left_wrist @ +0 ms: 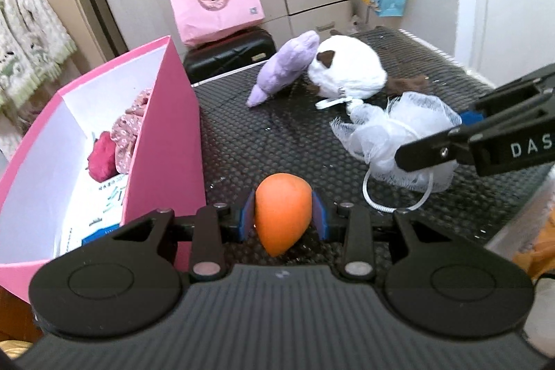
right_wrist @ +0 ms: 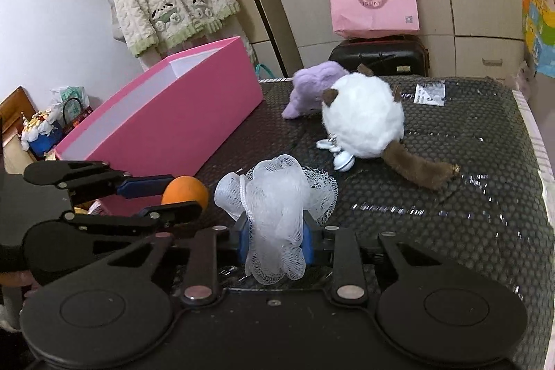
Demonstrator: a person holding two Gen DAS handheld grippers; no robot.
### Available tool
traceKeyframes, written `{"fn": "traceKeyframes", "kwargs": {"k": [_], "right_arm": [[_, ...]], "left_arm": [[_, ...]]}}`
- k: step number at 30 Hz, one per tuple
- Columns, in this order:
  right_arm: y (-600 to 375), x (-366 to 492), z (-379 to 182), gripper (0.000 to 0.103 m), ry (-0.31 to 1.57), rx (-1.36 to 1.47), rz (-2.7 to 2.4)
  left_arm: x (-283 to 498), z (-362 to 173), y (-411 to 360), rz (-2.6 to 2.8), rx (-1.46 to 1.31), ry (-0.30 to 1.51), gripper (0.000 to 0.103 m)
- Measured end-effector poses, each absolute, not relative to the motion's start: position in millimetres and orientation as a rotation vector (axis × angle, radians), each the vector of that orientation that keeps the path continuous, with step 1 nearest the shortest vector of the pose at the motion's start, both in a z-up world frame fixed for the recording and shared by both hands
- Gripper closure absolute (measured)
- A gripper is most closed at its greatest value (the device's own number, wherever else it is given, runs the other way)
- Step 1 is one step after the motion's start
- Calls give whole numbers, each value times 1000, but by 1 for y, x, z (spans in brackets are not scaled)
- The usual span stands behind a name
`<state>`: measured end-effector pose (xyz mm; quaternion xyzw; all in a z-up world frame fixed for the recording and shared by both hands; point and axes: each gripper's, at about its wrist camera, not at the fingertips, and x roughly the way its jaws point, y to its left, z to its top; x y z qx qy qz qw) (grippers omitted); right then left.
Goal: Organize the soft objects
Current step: 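Carry the sponge into the pink box and open the left tool while the right tool drops the puff there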
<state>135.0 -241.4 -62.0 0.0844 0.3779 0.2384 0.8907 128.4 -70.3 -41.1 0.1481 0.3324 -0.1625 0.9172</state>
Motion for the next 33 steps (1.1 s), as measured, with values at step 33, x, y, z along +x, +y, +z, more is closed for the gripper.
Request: {"fn": "traceKeyframes", "kwargs": {"k": [33], "right_arm": [[-127,109,24,70,904,184,898]], "left_arm": [[93,19,72,-565,178,885,68]]}}
